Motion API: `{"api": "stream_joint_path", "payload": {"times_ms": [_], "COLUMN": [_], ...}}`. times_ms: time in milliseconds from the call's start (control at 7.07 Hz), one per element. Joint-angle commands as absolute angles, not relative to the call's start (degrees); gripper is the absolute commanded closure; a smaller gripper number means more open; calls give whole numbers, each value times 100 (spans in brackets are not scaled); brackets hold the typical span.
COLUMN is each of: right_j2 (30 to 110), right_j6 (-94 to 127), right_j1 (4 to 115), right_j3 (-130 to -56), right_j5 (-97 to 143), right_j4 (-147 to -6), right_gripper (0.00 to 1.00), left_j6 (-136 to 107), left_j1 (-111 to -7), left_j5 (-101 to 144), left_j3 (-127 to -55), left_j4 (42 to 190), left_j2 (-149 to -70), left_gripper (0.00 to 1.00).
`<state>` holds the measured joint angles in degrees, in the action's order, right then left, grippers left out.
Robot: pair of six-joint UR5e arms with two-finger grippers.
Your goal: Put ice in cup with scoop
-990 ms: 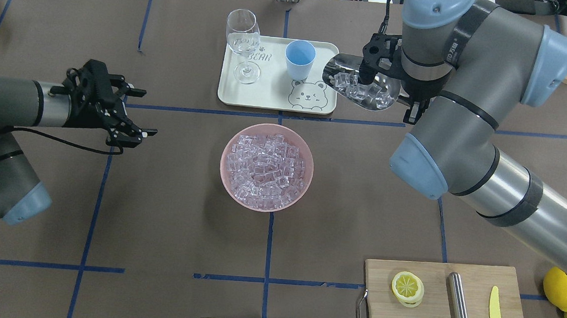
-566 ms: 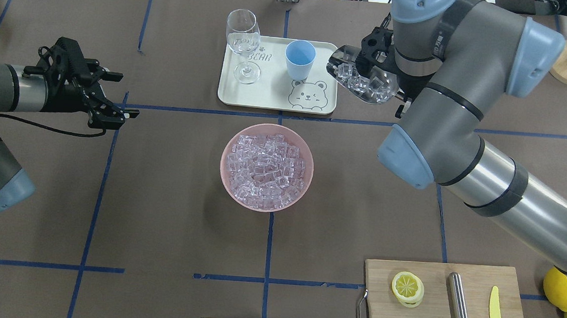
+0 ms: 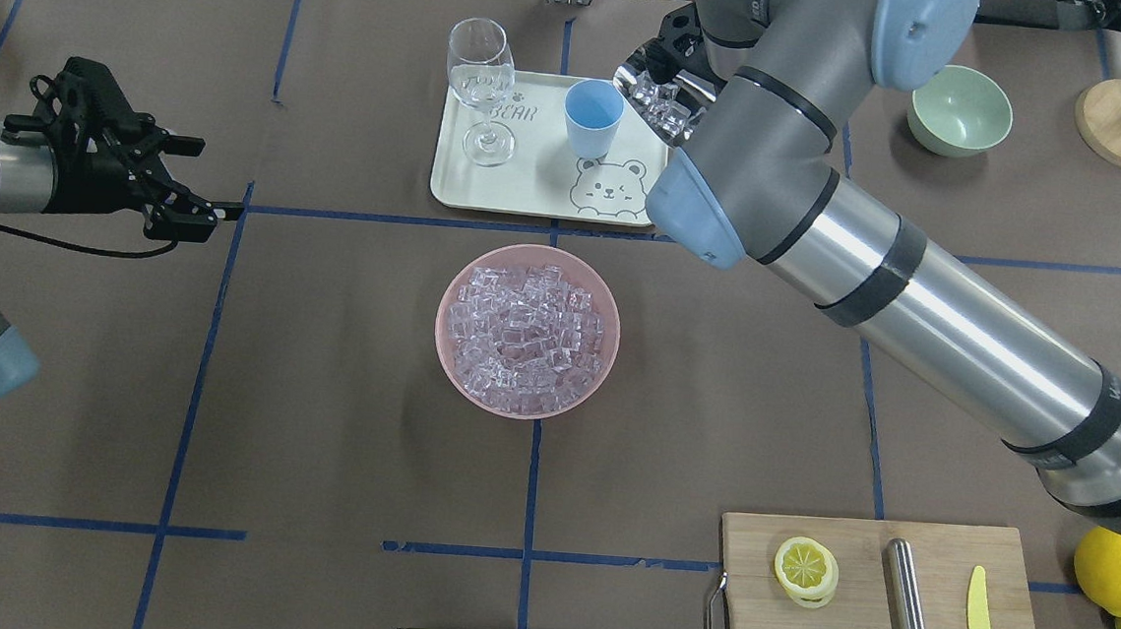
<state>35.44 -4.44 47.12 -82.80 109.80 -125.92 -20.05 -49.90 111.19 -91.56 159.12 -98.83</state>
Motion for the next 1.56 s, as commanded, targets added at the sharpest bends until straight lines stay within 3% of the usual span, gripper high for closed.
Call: {"api": "stream_joint_path", "payload": {"times_ms": [0, 1414], "right_j2": [2719, 2558], "right_j6": [-431, -1010], "right_j1": [4720, 4474], "right_j3": [-7045, -6293], "right_j5": [10978, 9916], "right_j4": [-12604, -12551], "right_gripper": [100, 100], "left_j6": [-1995, -1916], "left_j1": [-5289, -5510], "left_j5": [11127, 11136], "left_j3": [-9149, -9035], "left_j4": [15908, 15891], "left_j2": [-9748, -9571], "left_gripper": [0, 0]}}
